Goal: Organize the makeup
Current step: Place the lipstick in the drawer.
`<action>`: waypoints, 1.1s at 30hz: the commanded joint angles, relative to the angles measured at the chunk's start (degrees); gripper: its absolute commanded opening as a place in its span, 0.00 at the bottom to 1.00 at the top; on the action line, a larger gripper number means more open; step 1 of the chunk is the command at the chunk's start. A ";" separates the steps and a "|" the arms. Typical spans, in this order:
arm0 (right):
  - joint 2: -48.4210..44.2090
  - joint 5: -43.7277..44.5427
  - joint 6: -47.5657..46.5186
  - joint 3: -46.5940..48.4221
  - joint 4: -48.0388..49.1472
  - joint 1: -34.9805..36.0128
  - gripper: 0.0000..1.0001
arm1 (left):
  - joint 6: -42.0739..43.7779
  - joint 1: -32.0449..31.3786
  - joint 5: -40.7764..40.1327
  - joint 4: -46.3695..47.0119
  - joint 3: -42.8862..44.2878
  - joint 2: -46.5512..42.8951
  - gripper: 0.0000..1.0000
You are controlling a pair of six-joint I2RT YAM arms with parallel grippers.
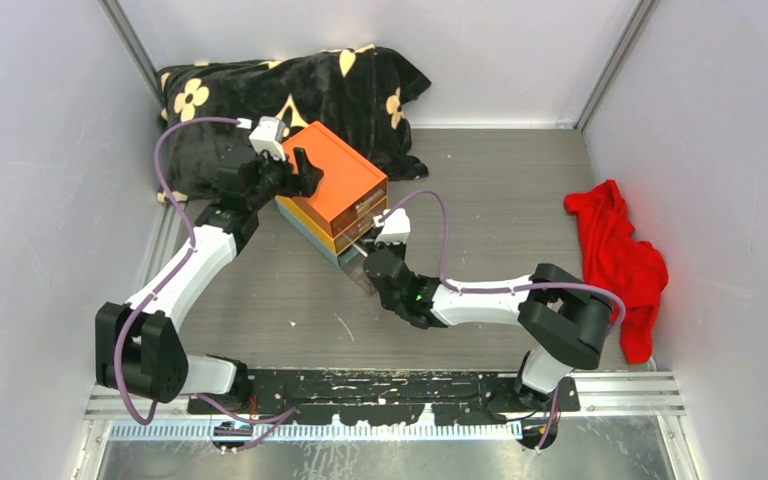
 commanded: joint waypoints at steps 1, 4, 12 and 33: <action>-6.20 -0.52 3.35 -1.85 -1.03 0.35 0.06 | -0.44 0.05 0.57 -6.67 -2.03 0.98 0.75; -9.51 -1.00 4.19 -3.84 -3.06 0.83 0.06 | -0.54 0.07 0.66 -6.54 -1.95 1.04 0.75; -14.06 -6.42 4.21 -7.41 -5.69 1.37 0.06 | -0.63 0.06 0.80 -6.27 -1.94 0.99 0.75; -21.17 -5.77 4.12 -10.22 -13.10 4.08 0.56 | -0.72 0.05 1.24 -5.73 -2.04 1.58 0.75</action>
